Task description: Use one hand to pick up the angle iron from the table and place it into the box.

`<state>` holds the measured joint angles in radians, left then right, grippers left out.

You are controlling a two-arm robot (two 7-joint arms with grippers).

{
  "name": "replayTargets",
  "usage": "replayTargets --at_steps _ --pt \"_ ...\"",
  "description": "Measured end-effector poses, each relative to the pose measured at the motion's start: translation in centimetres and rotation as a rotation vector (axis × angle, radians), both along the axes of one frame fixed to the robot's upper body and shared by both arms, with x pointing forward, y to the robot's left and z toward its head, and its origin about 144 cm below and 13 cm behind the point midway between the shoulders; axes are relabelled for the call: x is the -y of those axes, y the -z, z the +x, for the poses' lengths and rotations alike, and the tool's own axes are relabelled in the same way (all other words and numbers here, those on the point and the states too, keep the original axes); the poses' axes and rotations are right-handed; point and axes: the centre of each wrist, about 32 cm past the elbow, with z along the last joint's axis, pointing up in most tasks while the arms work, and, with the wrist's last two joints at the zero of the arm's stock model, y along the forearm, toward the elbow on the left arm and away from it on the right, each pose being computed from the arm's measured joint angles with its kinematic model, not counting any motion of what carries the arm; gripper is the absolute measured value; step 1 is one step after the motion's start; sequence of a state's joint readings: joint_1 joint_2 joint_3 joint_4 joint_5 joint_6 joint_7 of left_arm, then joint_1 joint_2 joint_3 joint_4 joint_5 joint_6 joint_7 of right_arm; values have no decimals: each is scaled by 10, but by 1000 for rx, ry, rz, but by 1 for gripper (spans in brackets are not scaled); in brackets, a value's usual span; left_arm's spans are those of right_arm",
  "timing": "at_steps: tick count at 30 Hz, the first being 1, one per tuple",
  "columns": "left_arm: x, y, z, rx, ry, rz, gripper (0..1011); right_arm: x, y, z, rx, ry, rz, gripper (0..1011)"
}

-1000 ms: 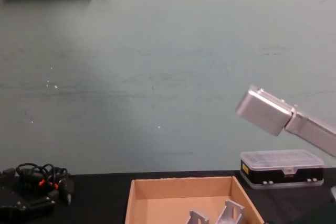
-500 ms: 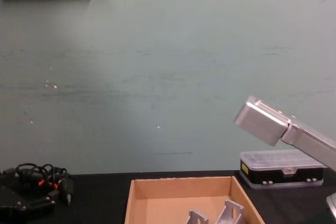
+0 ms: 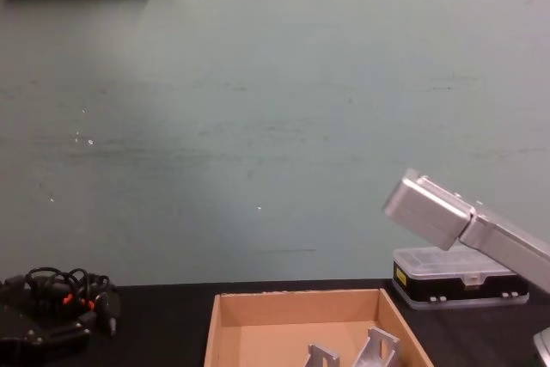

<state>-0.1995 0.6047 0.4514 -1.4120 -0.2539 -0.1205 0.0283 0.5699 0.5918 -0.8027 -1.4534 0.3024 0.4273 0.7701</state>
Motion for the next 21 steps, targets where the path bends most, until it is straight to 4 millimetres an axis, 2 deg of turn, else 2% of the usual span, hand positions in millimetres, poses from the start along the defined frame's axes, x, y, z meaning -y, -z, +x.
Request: replayTargets --at_steps 6,12,13,17,18,19,21 --pt "0 0 0 0 0 0 1011 -1 1 0 -3 0 3 747" --pt "0 0 0 0 0 0 1011 -1 2 0 -2 -2 5 549" --pt "0 0 0 0 0 0 1011 -2 2 0 -2 -2 6 488" --pt "0 0 0 0 0 0 1011 -2 2 1 1 -3 7 406" --pt "0 0 0 0 0 0 1011 -2 2 1 1 -2 7 343" --pt "0 0 0 0 0 0 1011 -2 2 0 1 -2 7 332" --pt "0 0 0 0 0 0 1011 -2 2 0 1 -1 7 247"
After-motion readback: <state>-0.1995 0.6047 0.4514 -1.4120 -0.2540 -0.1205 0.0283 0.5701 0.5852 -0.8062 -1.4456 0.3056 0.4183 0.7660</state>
